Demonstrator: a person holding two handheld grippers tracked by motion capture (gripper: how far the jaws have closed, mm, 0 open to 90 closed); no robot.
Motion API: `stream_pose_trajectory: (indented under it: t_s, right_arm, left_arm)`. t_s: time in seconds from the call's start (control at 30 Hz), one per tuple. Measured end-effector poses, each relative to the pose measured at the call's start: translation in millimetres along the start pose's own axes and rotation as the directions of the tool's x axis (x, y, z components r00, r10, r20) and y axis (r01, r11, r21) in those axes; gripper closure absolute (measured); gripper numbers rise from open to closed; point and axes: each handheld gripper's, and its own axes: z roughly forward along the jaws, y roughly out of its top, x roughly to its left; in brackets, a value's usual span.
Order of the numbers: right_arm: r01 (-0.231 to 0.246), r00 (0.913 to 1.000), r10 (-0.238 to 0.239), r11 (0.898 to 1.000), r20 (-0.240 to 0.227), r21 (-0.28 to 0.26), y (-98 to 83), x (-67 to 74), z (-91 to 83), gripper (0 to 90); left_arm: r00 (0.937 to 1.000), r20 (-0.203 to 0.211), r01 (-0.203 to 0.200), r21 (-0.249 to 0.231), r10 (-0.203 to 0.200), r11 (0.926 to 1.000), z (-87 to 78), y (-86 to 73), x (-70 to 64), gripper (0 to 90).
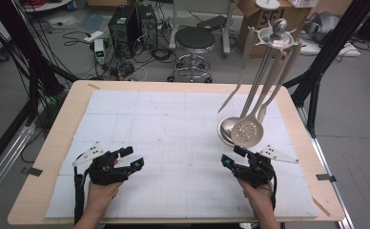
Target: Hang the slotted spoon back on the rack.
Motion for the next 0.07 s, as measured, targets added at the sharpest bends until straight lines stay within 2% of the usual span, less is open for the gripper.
stream_pose_trajectory:
  t_s: [0.07]
  right_arm:
    - [-0.002, 1.0, 0.002, 1.0, -0.001, -0.002, 0.0, 0.0, 0.0, 24.3]
  left_arm:
    - [1.0, 0.001, 0.001, 0.0, -0.001, 1.0, -0.2, 0.0, 0.2, 23.8]
